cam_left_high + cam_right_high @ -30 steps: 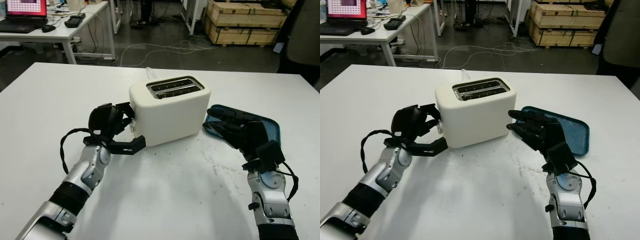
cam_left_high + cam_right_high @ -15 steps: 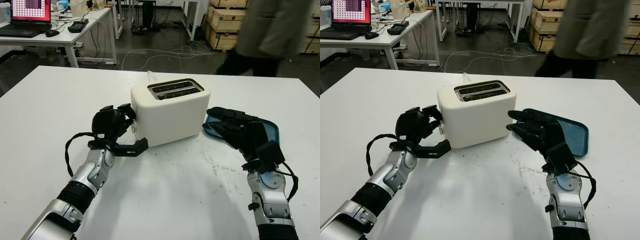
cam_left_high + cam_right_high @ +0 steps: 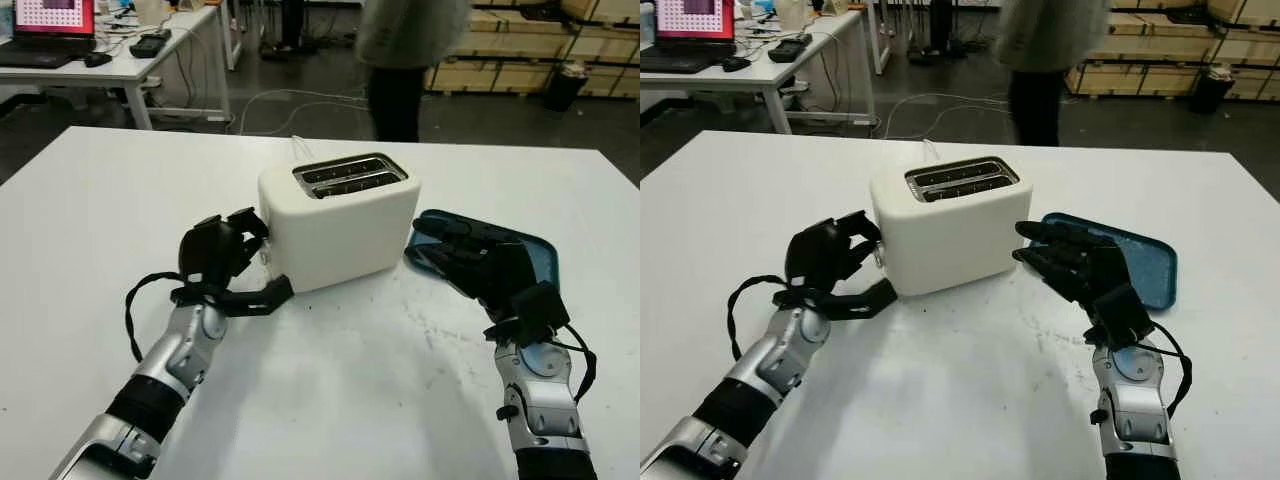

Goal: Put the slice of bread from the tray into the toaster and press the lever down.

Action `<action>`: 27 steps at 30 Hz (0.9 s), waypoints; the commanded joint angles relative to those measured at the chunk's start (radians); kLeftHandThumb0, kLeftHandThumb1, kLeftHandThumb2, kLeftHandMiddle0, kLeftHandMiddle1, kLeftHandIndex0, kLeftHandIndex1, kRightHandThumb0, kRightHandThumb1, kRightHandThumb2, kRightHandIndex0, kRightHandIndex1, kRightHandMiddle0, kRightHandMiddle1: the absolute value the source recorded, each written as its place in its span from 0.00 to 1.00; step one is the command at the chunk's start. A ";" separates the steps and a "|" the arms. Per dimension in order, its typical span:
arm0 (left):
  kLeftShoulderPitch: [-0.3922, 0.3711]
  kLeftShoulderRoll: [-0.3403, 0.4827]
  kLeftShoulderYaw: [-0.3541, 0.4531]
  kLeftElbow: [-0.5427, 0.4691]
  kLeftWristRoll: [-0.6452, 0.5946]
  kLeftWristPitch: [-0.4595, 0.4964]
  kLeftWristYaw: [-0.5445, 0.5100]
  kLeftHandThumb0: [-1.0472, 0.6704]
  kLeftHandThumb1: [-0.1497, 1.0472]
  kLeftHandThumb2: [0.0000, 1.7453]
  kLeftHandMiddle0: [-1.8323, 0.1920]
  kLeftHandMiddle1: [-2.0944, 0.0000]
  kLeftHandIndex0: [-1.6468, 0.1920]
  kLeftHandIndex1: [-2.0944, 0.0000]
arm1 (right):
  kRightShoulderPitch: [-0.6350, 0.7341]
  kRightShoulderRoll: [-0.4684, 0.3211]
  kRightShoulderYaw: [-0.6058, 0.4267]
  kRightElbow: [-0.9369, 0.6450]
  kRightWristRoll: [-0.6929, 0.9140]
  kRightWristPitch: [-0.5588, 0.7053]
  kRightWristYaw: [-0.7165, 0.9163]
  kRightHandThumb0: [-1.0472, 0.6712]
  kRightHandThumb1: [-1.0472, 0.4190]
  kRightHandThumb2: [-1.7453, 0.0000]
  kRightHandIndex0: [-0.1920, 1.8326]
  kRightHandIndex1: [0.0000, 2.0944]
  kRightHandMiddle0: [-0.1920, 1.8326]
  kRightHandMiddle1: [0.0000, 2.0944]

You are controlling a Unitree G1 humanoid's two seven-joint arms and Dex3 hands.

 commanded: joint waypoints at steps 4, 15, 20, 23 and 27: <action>0.023 -0.036 -0.005 -0.110 -0.047 -0.126 -0.090 0.41 0.82 0.00 0.55 0.25 0.46 0.53 | -0.006 -0.007 0.002 0.001 0.000 0.007 0.000 0.33 0.14 1.00 0.59 0.24 0.66 0.00; 0.031 -0.008 0.035 -0.147 0.009 -0.141 -0.076 0.42 0.81 0.00 0.51 0.29 0.45 0.54 | -0.007 -0.004 0.003 0.011 0.004 -0.002 0.008 0.32 0.14 1.00 0.59 0.24 0.65 0.00; 0.029 0.015 0.069 -0.218 0.036 -0.108 -0.089 0.41 0.83 0.01 0.51 0.31 0.45 0.55 | -0.008 0.000 0.007 0.012 0.004 -0.007 0.010 0.32 0.14 1.00 0.59 0.24 0.66 0.00; 0.017 0.030 0.106 -0.260 0.039 -0.111 -0.098 0.43 0.84 0.00 0.52 0.28 0.45 0.55 | -0.010 0.003 0.011 0.019 -0.001 -0.015 0.008 0.32 0.14 1.00 0.59 0.24 0.66 0.00; -0.007 0.054 0.146 -0.308 0.059 -0.116 -0.111 0.45 0.83 0.00 0.52 0.26 0.44 0.54 | -0.014 0.005 0.015 0.033 0.004 -0.028 0.011 0.34 0.14 1.00 0.60 0.24 0.65 0.00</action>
